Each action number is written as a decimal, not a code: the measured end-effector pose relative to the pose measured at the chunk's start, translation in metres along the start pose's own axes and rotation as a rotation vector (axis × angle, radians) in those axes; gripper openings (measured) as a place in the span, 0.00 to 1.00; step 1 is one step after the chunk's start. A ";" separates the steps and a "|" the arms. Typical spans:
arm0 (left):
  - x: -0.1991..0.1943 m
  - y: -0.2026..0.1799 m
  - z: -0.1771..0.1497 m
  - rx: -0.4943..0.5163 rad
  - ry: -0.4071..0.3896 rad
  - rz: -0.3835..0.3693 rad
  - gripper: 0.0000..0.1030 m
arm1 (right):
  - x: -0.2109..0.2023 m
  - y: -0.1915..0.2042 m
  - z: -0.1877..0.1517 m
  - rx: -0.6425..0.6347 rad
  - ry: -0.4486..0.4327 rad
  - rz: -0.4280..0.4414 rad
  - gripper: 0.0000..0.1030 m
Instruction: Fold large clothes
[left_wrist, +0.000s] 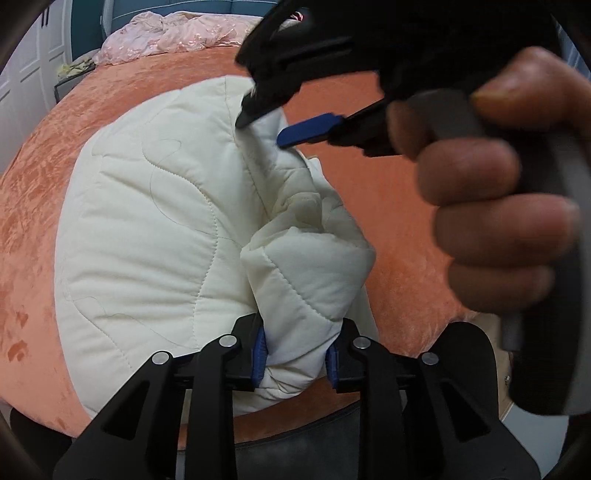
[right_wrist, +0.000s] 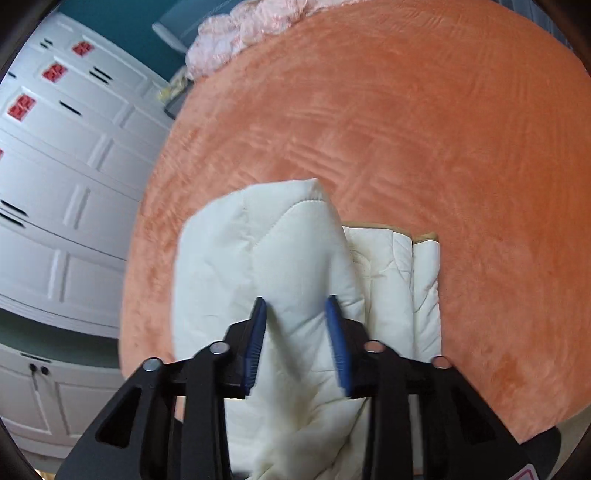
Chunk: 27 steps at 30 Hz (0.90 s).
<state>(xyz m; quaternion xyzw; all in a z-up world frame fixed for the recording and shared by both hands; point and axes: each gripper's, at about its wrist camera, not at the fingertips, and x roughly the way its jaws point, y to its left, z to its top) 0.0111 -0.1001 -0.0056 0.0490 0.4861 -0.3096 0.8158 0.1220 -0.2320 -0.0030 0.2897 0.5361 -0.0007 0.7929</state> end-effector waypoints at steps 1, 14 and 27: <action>-0.007 0.001 -0.001 0.006 -0.005 0.003 0.28 | 0.003 0.002 0.001 -0.007 0.016 -0.007 0.04; -0.104 0.131 0.036 -0.289 -0.190 0.122 0.51 | -0.023 -0.047 -0.012 -0.031 -0.067 -0.146 0.00; 0.007 0.145 0.079 -0.398 -0.038 0.164 0.51 | 0.018 -0.063 -0.029 -0.009 -0.035 -0.207 0.00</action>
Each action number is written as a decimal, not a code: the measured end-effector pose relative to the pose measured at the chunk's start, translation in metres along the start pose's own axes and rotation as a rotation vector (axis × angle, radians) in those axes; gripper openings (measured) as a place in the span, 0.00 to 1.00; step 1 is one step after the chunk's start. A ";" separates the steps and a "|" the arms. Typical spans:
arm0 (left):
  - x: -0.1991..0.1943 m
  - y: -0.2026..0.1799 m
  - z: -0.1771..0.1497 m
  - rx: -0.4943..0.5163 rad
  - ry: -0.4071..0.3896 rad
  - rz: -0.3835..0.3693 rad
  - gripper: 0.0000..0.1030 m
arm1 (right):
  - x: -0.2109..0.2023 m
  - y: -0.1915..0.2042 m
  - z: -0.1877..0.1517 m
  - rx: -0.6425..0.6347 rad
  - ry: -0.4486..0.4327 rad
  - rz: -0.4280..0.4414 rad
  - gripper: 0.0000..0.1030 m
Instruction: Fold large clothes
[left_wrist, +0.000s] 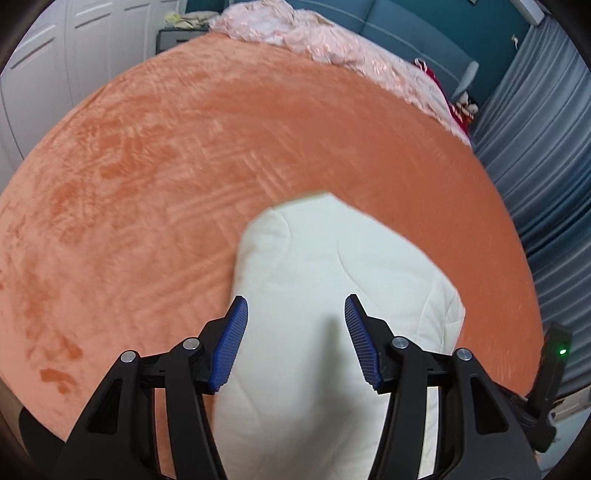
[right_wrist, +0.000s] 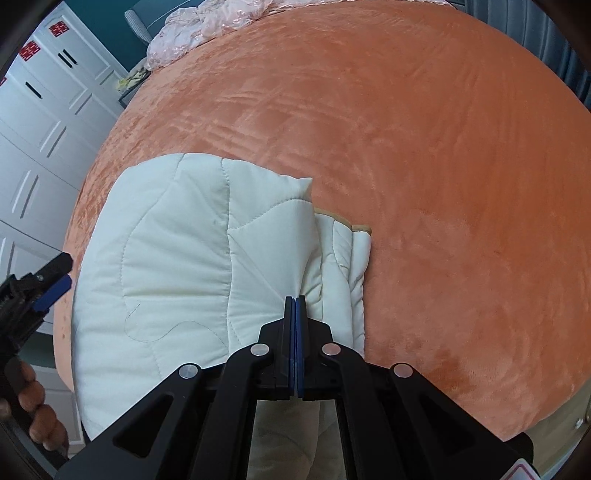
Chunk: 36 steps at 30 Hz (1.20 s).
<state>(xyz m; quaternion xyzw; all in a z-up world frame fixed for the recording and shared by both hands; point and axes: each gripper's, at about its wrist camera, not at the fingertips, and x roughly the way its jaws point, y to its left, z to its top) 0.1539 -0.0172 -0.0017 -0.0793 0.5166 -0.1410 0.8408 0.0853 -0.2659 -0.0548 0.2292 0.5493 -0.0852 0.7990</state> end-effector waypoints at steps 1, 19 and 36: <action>0.007 -0.003 -0.005 0.006 0.009 0.009 0.51 | 0.002 0.000 0.000 0.004 0.002 -0.003 0.00; 0.072 -0.005 -0.027 0.103 -0.038 0.157 0.57 | 0.042 0.013 -0.018 -0.108 -0.038 -0.090 0.00; 0.041 0.007 -0.021 0.079 -0.035 0.143 0.59 | -0.012 0.009 -0.020 -0.034 -0.146 -0.054 0.05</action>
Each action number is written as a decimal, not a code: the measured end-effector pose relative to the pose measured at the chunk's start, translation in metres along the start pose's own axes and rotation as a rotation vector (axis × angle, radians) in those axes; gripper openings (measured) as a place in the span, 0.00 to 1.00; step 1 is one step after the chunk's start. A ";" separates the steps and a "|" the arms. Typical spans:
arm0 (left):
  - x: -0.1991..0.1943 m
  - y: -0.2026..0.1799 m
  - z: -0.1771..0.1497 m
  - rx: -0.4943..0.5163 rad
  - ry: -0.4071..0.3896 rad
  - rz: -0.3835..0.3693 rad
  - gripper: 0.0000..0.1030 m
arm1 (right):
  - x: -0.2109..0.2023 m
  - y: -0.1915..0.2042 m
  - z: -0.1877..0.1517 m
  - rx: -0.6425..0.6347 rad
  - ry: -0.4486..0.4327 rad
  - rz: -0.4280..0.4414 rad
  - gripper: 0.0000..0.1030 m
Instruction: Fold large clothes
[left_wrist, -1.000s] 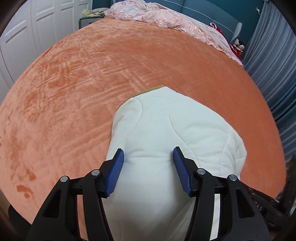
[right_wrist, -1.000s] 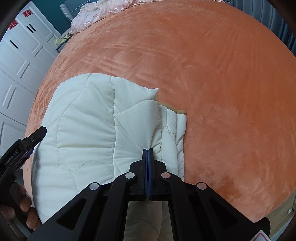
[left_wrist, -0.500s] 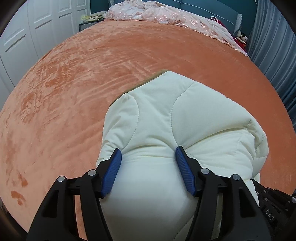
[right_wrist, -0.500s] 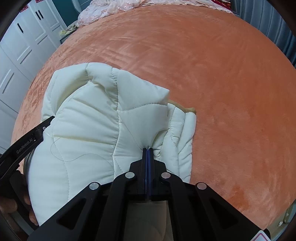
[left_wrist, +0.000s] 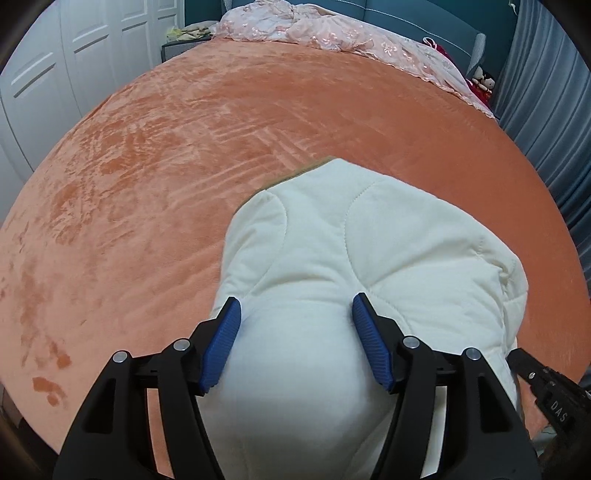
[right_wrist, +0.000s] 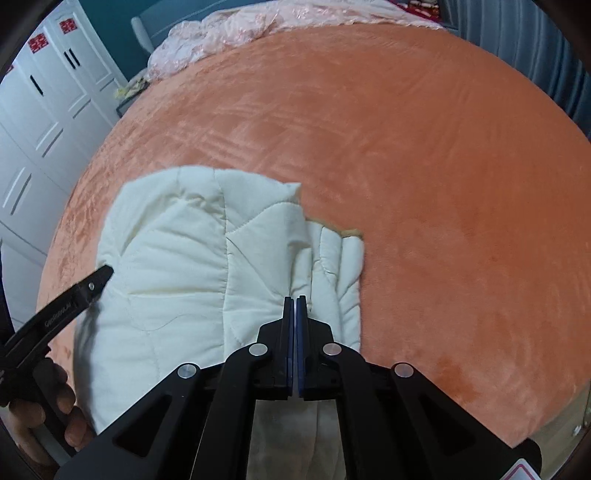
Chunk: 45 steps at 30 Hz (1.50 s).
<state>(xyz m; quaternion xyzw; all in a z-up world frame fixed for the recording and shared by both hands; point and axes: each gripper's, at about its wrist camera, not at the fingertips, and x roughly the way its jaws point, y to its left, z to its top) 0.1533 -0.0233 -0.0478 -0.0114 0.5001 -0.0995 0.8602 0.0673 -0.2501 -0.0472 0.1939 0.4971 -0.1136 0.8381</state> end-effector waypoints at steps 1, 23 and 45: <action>-0.015 0.004 -0.002 -0.001 0.000 -0.018 0.59 | -0.016 0.003 -0.002 -0.011 -0.030 0.008 0.05; -0.074 0.022 -0.107 0.059 0.084 -0.026 0.60 | -0.049 0.042 -0.103 -0.180 0.009 -0.012 0.00; -0.055 0.004 -0.112 0.132 0.094 0.085 0.64 | -0.024 0.030 -0.103 -0.128 0.063 0.035 0.00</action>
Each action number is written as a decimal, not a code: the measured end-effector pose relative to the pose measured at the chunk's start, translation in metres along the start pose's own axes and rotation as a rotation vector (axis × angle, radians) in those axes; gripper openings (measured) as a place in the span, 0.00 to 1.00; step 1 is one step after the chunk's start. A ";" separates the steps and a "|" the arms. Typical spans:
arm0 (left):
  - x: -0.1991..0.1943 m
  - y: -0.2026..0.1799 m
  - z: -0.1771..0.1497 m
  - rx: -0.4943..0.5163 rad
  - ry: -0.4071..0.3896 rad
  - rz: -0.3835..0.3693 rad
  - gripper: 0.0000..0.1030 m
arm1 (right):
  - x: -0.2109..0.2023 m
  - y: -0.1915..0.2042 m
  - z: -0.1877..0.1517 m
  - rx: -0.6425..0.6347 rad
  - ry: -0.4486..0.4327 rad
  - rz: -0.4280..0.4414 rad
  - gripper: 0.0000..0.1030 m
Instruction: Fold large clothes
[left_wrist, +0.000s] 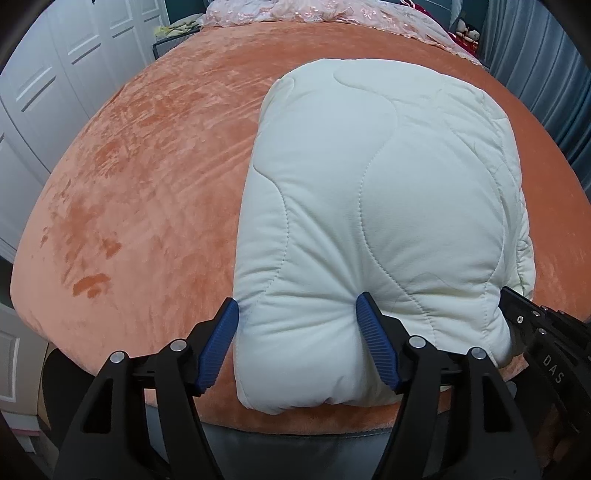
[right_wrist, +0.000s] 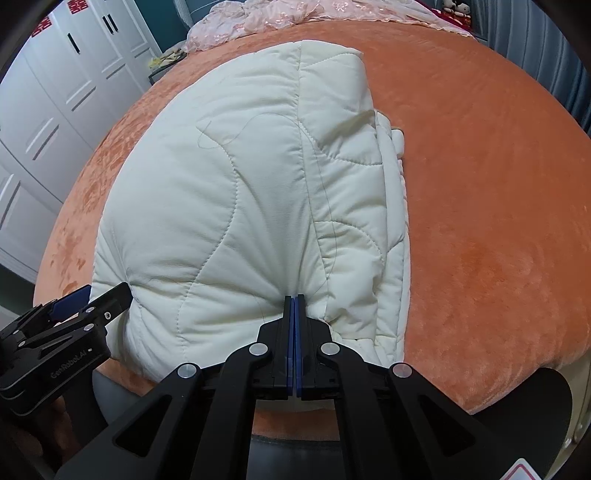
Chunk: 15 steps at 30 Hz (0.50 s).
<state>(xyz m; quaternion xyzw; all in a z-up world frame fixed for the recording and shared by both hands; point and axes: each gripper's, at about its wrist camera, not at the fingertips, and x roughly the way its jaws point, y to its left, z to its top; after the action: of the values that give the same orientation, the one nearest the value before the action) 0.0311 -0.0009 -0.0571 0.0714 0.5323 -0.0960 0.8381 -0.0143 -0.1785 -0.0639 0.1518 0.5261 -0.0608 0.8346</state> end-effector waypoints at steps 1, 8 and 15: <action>-0.001 0.001 0.000 -0.001 0.002 -0.005 0.65 | 0.000 -0.002 0.001 -0.002 0.000 0.000 0.00; 0.010 0.005 0.000 -0.031 0.015 -0.028 0.71 | 0.006 -0.003 0.001 -0.018 -0.005 -0.001 0.00; 0.013 0.001 0.001 -0.015 0.002 -0.014 0.72 | 0.009 0.004 0.002 -0.042 -0.009 -0.012 0.00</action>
<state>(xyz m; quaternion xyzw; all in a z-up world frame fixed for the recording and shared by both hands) 0.0372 -0.0008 -0.0682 0.0615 0.5343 -0.0976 0.8374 -0.0078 -0.1746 -0.0704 0.1306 0.5244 -0.0554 0.8396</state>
